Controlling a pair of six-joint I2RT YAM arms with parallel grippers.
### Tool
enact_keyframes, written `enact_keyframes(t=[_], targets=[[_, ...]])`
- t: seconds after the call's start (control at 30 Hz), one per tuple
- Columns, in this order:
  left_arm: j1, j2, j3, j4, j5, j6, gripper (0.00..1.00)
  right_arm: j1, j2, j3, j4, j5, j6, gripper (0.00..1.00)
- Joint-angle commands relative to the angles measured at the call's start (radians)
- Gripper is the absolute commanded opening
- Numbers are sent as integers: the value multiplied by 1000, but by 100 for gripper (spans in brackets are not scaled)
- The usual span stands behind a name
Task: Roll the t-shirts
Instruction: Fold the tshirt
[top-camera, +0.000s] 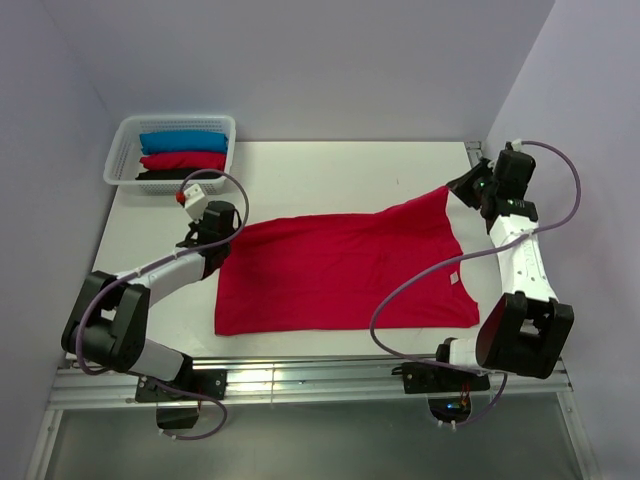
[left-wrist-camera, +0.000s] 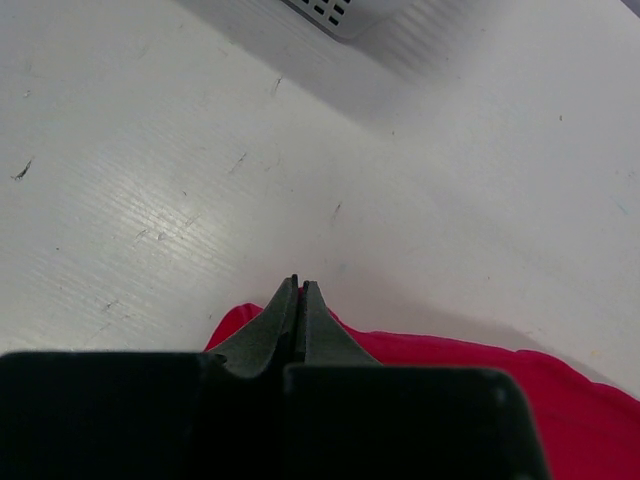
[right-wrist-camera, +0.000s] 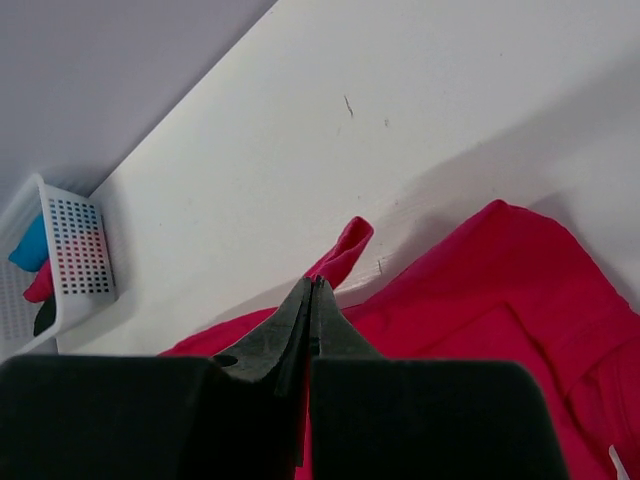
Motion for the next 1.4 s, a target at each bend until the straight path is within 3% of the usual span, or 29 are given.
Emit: enact_keyframes(t=[0.0,0.83,1.37], targets=[[-3,14,34,25,-12,9,0,-16,4,39,13,-29,9,0],[-1,-92,-31,3,-5,-19,0,-39,-149,-94,5,-28,9,0],[-1,-97,-72,9,-11,-51,0,-39,-287,-248,39,52,32,0]])
